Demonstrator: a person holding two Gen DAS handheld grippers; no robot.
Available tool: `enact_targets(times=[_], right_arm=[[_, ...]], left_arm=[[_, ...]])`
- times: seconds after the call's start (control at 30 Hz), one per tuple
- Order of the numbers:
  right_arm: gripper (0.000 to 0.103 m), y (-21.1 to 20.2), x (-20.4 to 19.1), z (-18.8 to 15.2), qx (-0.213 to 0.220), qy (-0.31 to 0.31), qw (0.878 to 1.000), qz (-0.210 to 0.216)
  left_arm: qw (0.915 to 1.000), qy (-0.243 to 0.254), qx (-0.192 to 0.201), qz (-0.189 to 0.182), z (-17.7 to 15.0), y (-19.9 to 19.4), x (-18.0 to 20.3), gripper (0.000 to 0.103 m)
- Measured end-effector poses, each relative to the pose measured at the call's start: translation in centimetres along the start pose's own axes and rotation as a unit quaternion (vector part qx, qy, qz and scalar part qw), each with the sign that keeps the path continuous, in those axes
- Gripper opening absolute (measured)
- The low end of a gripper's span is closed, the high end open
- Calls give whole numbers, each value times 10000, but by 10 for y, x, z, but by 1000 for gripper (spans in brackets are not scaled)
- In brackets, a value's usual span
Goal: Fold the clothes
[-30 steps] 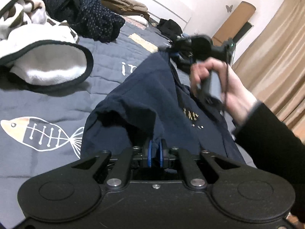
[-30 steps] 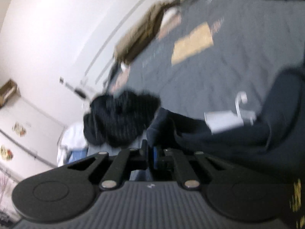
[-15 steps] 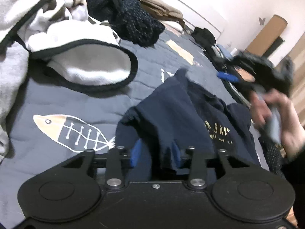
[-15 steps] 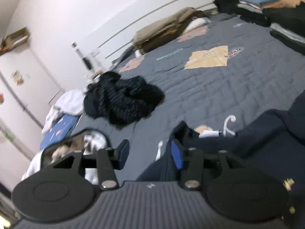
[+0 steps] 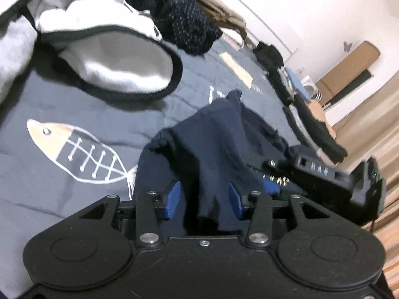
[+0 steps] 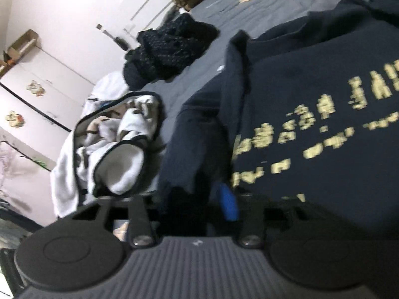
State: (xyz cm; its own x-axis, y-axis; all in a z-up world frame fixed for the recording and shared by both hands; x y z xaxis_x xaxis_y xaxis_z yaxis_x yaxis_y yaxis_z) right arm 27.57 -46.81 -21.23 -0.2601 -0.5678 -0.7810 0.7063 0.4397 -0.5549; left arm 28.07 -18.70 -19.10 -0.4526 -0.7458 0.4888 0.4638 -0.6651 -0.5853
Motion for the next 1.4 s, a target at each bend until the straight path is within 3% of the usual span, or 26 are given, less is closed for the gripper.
enact_targets(times=[0.03,0.07,0.17,0.3,0.37,0.43,0.5,0.6,0.67,0.7,0.73,0.8,0.87,1.03,1.23,1.4], right_arm=[[2,1,-2,0,-29,86,9999,68],[2,2,-4,1,-50,165,9998,135],[1,-16,-24,15,404,-38,9989,221],[1,-49,-55,43,1067,-492,9928,214],[1,-58,-67,53,1269,-936,9874,-91],[1,-56,-68,59,1108,-1201,9859,-354],[3,-43,-64,58,687,-1701,9790,-894],[5,-31,-51,47,391,-1922,9722,-1275],[9,-37,-40,45,439,-1848,9741,-1228],[16,-42,-34,44,489,-1808,9747,-1222],[29,-48,-29,43,538,-1768,9752,-1216],[44,-56,-20,42,623,-1693,9755,-1263],[48,-62,-11,38,674,-1742,9737,-1307],[51,-71,13,37,833,-1138,9850,-997],[51,-55,0,46,825,-1163,9875,-666],[51,-11,-21,62,454,-1258,9875,-836]], left_arm=[[10000,23,-55,-20,-2,3,1,16],[9999,42,-120,-52,-4,5,3,12],[9999,19,-54,-100,-5,5,5,8],[9985,-52,114,-537,-2,-1,11,7],[9986,53,-46,-532,-5,4,17,5],[9983,237,-278,-455,-10,12,21,5],[9983,356,-357,-296,-13,15,23,6],[9989,407,-197,-106,-11,12,22,15],[9990,405,-106,-155,-10,10,23,35],[9990,404,-60,-179,-9,9,24,46],[9990,403,-15,-203,-9,8,24,47],[9989,400,76,-252,-8,6,26,47],[9986,398,167,-300,-7,4,27,47],[9960,-567,160,-673,-8,29,14,46],[9782,-1877,150,-878,-9,55,-20,45],[9669,-2339,322,-968,-6,56,-36,45]])
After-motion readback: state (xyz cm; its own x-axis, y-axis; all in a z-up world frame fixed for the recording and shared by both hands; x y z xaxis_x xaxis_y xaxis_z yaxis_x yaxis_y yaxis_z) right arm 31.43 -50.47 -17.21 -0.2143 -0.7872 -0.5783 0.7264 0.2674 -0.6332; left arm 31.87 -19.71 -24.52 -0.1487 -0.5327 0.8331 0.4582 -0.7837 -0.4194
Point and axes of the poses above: each gripper's, at about its wrist camera, not at the fingertips, and y roughly the way its jaws point, x to its right, z to its top, the point moved 3 cm from there along y, roughly the way its jaws point, and after that the axes turned 11 degrees about y, right-handed, at the moved point
